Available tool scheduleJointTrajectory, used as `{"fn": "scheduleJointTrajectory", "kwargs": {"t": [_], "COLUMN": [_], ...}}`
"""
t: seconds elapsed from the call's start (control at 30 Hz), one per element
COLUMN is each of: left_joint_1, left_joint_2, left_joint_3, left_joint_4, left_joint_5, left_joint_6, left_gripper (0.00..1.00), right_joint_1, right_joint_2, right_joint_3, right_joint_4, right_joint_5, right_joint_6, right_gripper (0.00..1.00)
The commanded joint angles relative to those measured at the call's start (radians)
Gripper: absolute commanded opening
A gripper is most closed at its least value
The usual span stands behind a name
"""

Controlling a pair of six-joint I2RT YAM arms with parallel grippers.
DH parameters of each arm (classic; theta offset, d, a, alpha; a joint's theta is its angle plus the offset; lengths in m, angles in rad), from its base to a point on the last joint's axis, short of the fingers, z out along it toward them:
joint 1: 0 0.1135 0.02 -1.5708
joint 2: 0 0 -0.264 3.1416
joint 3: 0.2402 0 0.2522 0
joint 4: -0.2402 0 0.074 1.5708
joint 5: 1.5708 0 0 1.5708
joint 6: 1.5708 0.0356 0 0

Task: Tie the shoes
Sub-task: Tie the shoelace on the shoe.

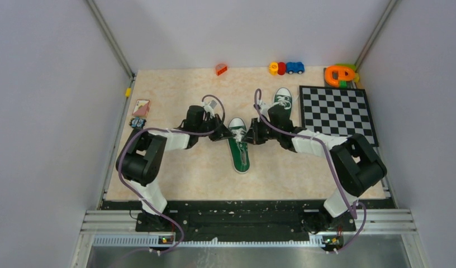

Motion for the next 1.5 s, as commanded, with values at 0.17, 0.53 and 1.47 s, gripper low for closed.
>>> {"fn": "scheduleJointTrajectory", "kwargs": {"t": [0.17,0.53,1.47], "left_joint_1": [0.009,0.009,-0.049], "left_joint_2": [-0.085,-0.101,-0.200], "left_joint_3": [0.028,0.032,-0.060], "left_joint_4": [-0.147,-0.210,-0.298], "left_joint_5": [-0.200,-0.259,-0.318], "left_joint_6": [0.094,0.123,0.183], "left_gripper": [0.00,0.00,0.00], "right_joint_1": [-0.004,-0.004,-0.005], "right_joint_2": [-0.030,-0.039,-0.017], "right_joint_3": [0.052,0.043,-0.039], "right_joint_4": [-0.145,-0.207,-0.158], "right_joint_5": [0.173,0.248,0.324], "right_joint_6": [0.004,-0.037,0.013], "right_gripper": [0.00,0.00,0.00]}}
